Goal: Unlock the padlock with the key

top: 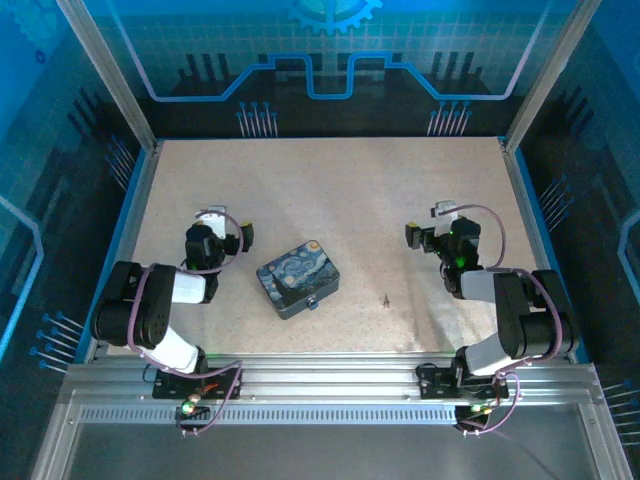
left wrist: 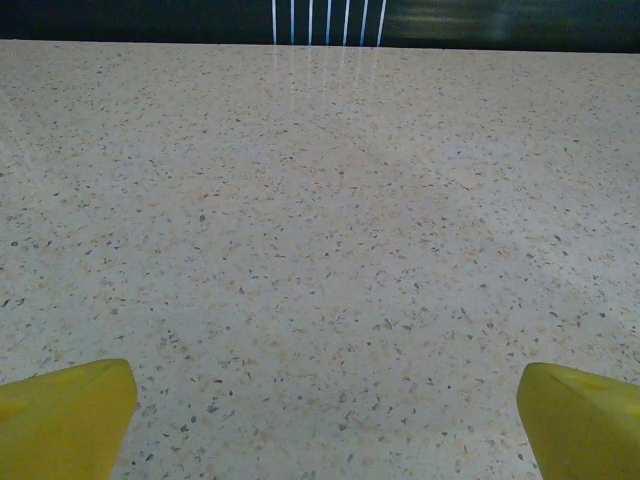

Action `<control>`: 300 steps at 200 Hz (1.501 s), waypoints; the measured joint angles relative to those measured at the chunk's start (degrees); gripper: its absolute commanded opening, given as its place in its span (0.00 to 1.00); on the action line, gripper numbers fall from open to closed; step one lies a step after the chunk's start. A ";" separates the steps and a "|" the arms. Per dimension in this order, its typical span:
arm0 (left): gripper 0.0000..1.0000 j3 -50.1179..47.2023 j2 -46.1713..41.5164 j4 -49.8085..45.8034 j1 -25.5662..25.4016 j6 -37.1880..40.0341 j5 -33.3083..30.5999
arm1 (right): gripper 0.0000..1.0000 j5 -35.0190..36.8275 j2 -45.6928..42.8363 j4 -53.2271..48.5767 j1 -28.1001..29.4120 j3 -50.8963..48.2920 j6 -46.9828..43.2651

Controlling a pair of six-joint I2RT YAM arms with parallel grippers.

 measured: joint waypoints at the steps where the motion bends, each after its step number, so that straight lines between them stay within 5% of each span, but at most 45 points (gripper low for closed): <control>1: 0.99 0.00 0.00 0.00 -0.02 0.00 0.00 | 1.00 0.02 0.00 0.00 0.00 0.00 0.00; 300: 0.99 -1.36 -1.51 0.42 0.00 -0.02 -0.07 | 1.00 -0.02 0.00 -0.07 0.00 0.00 0.00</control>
